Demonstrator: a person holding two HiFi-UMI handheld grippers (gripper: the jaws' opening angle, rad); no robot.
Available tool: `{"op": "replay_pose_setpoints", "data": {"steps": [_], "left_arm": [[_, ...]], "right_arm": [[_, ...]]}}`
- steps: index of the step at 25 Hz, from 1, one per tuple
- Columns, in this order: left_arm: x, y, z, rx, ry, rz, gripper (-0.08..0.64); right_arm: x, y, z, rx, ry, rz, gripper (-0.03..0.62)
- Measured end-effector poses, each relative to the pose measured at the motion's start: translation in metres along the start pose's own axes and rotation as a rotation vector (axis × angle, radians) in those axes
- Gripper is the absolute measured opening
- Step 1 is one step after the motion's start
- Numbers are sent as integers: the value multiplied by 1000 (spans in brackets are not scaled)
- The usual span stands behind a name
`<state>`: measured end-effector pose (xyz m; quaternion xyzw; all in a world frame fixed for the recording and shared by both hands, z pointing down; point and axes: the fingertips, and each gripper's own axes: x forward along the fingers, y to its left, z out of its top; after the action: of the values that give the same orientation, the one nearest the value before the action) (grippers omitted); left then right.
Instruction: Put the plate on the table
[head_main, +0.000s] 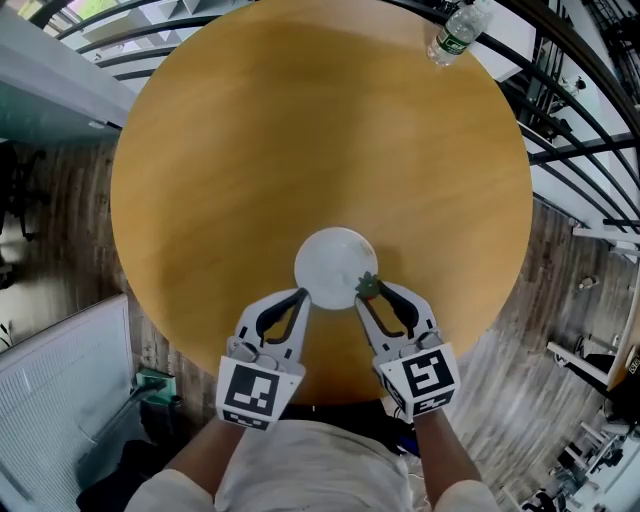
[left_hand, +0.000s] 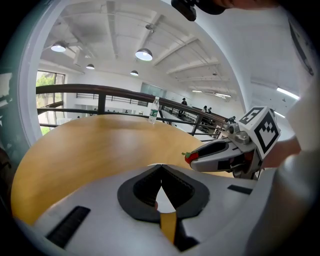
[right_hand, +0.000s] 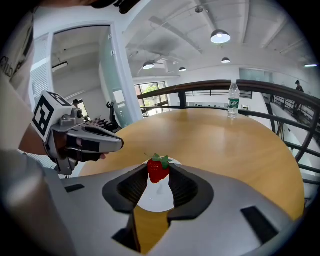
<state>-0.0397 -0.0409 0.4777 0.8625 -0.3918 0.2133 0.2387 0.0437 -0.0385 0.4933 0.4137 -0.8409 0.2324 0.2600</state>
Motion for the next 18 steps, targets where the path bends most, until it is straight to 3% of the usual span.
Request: {"op": "replay_pose_setpoints", "data": {"steps": [18], "left_arm": [[7,8,-15,-19,26,-13,25]], "right_arm": [[47,0,-31,-62,100,-6,147]]}}
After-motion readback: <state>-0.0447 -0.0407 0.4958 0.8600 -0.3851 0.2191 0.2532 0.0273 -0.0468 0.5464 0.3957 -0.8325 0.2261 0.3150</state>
